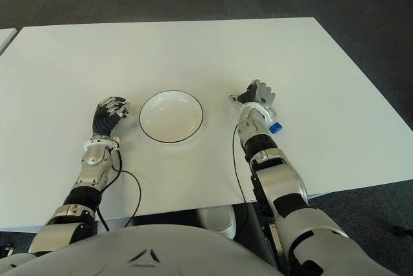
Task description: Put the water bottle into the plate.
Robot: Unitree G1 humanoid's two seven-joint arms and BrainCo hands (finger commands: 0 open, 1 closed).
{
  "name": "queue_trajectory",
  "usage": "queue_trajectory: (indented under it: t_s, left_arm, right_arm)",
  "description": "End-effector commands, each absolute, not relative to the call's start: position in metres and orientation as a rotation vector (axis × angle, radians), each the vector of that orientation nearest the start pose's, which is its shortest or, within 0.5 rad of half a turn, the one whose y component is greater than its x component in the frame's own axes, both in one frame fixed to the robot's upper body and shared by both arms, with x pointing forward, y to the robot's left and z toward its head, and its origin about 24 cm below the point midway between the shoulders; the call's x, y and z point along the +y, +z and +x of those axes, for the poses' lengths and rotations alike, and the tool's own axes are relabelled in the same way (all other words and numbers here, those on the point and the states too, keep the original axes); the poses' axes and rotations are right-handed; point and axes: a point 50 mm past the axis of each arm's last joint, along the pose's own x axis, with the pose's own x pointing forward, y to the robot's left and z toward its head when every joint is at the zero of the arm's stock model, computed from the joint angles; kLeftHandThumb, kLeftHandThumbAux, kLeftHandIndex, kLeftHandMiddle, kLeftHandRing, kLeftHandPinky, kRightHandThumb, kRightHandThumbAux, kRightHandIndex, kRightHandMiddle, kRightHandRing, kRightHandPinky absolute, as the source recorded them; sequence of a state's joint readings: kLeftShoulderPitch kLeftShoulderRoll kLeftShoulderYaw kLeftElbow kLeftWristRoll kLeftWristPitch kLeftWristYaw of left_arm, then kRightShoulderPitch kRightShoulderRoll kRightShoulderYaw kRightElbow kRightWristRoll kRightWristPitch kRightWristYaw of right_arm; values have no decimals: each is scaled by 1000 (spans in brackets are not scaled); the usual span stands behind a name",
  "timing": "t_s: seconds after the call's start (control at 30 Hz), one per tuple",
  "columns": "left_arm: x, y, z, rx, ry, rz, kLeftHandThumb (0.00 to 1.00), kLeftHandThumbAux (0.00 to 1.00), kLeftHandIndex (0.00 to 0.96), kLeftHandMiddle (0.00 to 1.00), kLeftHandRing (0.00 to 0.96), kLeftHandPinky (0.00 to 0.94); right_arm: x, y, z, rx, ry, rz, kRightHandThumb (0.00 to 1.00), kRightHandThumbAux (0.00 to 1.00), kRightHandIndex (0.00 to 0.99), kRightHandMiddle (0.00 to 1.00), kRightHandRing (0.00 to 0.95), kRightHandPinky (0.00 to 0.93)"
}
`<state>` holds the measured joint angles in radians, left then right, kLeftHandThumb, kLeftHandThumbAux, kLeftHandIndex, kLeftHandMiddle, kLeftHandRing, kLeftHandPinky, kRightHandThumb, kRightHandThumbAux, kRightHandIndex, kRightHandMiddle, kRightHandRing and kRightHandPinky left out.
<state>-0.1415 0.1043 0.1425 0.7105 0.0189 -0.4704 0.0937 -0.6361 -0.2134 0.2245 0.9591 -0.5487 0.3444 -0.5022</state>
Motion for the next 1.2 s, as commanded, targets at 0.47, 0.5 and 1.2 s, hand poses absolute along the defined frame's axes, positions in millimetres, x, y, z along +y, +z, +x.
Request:
queue_trajectory:
  t_s: [0.47,0.5,1.2]
  left_arm:
    - [207,-42,242,157,205,95,707,712,434,592,585,561]
    - [207,-42,242,156,205,96,707,712,434,592,585,561]
    - [207,-41,242,151,203,102,707,712,434,590,582,560]
  right_arm:
    - [-187,-4,324,255,-460,-926,696,723,439,788,797,826]
    - [-187,-3,323,232,-472,-908,697,723,439,791,800,828]
    - [-167,23,327,-106,-574,-710,699,725,439,867,864,866]
